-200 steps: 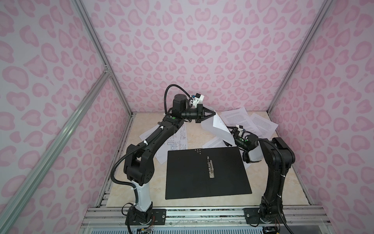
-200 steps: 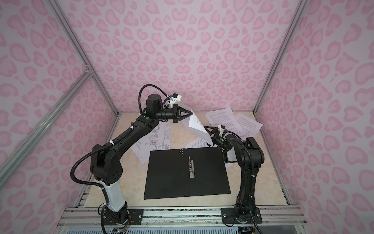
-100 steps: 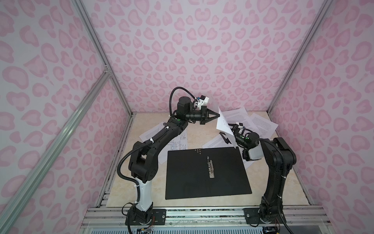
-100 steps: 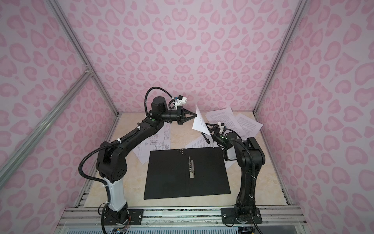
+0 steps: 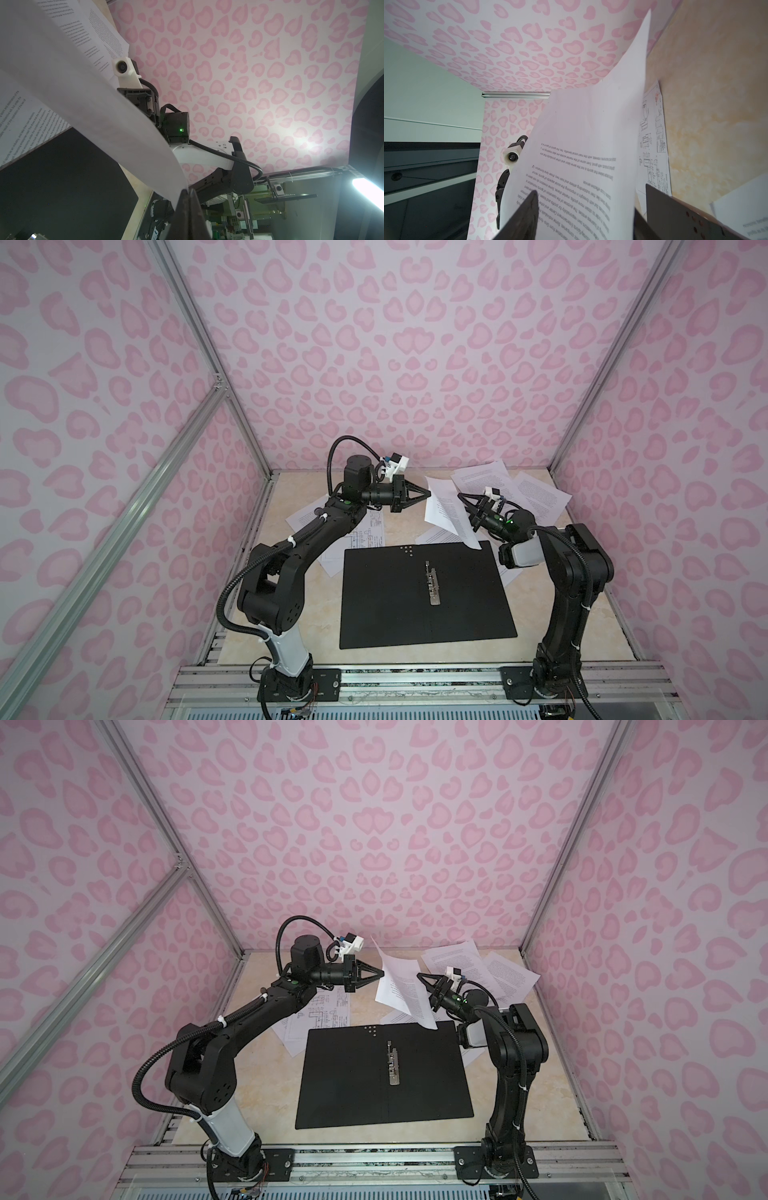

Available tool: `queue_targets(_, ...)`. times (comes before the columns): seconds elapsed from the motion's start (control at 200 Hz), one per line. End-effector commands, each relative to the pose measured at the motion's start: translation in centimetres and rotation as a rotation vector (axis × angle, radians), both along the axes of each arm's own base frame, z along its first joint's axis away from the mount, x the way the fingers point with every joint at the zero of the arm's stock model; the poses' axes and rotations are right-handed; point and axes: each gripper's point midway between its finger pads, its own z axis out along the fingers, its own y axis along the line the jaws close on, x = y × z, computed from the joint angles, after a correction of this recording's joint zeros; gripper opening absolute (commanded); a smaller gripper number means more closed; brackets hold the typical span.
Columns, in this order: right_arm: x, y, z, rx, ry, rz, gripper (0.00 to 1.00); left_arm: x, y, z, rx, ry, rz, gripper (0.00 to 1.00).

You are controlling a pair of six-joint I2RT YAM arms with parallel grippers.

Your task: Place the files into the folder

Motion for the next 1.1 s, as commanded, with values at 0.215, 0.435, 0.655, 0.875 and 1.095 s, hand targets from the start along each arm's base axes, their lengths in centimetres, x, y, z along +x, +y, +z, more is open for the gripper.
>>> queue_targets(0.215,-0.9,0.9,-0.4,-0.014,-0.027,0.036,0.21,-1.1,1.3,-1.6,0.023,-0.014,-0.004,0.04)
queue_targets(0.435,-1.4,1.0,-0.2,-0.024,-0.039,0.047,0.0,-0.6,4.5,-3.8,0.125,-0.009,0.118,0.21)
queue_targets(0.655,-3.6,0.3,-1.8,-0.126,0.006,0.066,0.0,-2.5,10.0,-7.7,0.424,-0.065,0.292,0.84)
queue_targets(0.875,-7.1,-1.0,-3.8,-0.361,0.055,0.086,0.0,-5.1,12.6,-14.1,0.606,0.026,0.306,0.93)
queue_targets(1.095,-13.5,-4.7,-10.6,-0.641,0.252,0.148,0.0,-7.8,14.0,-21.5,0.726,0.219,0.288,0.92)
